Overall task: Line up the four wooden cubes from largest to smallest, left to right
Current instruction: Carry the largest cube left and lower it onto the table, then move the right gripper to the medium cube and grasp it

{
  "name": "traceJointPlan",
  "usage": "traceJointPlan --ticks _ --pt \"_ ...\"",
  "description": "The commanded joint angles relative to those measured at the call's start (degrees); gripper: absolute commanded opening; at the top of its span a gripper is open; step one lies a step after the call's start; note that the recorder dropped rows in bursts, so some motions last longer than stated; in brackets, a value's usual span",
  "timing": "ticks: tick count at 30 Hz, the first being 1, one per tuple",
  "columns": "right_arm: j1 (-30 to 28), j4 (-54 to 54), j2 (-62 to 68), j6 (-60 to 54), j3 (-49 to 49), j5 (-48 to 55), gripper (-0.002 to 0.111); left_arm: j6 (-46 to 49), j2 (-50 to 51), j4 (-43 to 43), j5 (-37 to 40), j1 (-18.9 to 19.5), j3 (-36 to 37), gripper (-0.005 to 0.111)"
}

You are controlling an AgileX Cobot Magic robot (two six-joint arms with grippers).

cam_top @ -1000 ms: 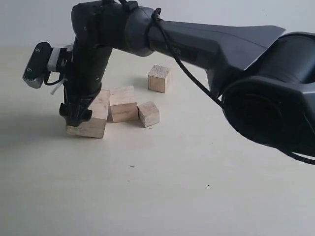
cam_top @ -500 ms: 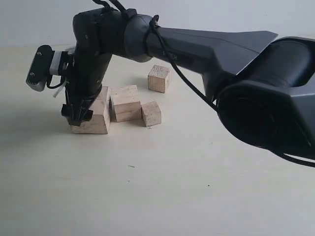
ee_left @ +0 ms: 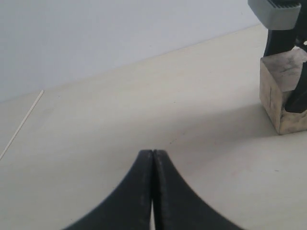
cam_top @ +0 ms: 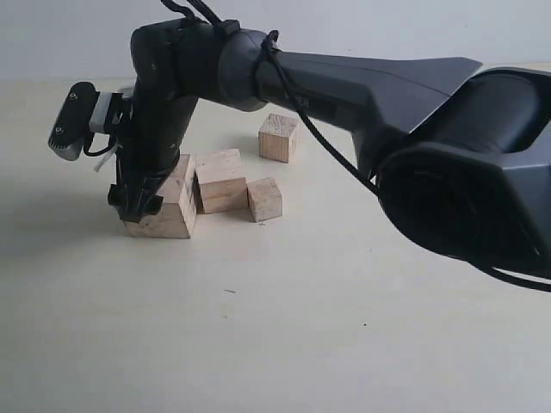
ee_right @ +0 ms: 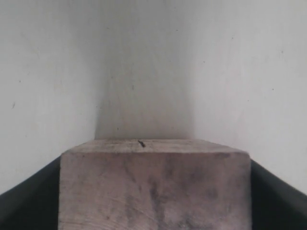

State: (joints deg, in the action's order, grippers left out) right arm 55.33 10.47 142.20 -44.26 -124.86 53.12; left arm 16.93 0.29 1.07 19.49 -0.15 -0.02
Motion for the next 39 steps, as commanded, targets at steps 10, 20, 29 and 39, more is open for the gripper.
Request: traceJointPlan --ticks 10,20,29,39 --pt "-0.1 1.2 -4.8 -1.0 -0.2 2.0 0.101 -0.3 -0.3 0.0 -0.8 -0.4 0.0 0.0" --pt "-0.4 -6.1 -15.4 -0.6 1.5 8.5 0.1 -0.3 -0.3 0.0 -0.8 -0.4 0.0 0.0" --pt "-6.7 -7.5 -19.2 -0.9 11.1 4.9 0.1 -0.3 -0.3 0.0 -0.8 -0.4 0.0 0.0" --pt "-13.9 11.9 -19.4 -25.0 22.1 0.6 0.1 -0.3 -0.3 0.0 -0.8 -0.4 0.0 0.0"
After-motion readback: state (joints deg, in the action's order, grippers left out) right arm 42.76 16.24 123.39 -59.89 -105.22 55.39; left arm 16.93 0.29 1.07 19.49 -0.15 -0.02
